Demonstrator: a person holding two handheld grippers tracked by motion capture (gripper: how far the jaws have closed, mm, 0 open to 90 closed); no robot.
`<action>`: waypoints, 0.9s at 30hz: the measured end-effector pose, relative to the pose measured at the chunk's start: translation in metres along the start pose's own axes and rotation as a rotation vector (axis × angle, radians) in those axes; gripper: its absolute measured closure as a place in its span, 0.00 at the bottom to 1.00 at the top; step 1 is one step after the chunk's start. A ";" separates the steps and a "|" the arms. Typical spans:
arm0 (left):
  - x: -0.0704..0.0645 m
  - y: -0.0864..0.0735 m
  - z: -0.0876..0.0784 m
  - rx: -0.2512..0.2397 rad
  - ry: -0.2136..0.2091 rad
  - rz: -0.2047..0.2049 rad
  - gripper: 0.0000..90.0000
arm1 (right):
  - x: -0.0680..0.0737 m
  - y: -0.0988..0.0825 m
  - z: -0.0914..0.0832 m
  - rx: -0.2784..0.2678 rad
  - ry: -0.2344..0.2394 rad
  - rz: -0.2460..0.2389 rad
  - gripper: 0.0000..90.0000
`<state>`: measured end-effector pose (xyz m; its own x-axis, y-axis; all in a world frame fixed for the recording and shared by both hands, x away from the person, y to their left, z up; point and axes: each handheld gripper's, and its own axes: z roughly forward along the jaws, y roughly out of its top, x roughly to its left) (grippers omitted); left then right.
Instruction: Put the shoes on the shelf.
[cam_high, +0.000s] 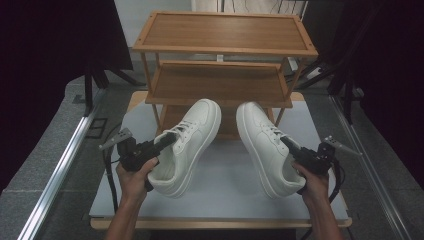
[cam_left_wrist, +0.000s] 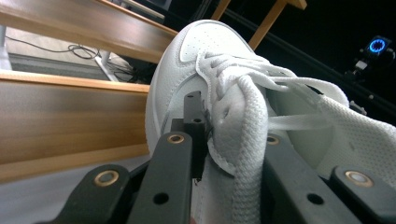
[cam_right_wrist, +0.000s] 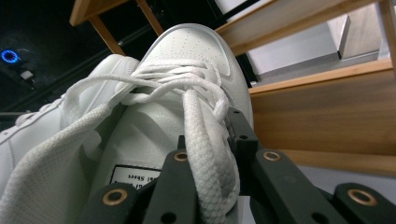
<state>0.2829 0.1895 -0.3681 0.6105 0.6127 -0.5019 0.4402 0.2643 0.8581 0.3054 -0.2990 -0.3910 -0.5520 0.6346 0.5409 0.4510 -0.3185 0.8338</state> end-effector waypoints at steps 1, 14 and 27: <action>0.000 0.002 0.001 -0.001 -0.002 0.000 0.91 | 0.001 0.001 0.001 -0.004 0.004 0.003 0.93; -0.002 0.028 0.005 -0.026 0.000 0.026 0.91 | 0.010 0.019 0.009 -0.035 0.013 0.019 0.93; -0.002 0.037 0.016 -0.032 -0.004 0.016 0.91 | 0.014 0.033 0.015 -0.056 -0.007 0.031 0.93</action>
<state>0.3087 0.1862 -0.3367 0.6203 0.6138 -0.4883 0.4089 0.2782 0.8692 0.3232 -0.2902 -0.3575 -0.5331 0.6286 0.5662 0.4281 -0.3768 0.8214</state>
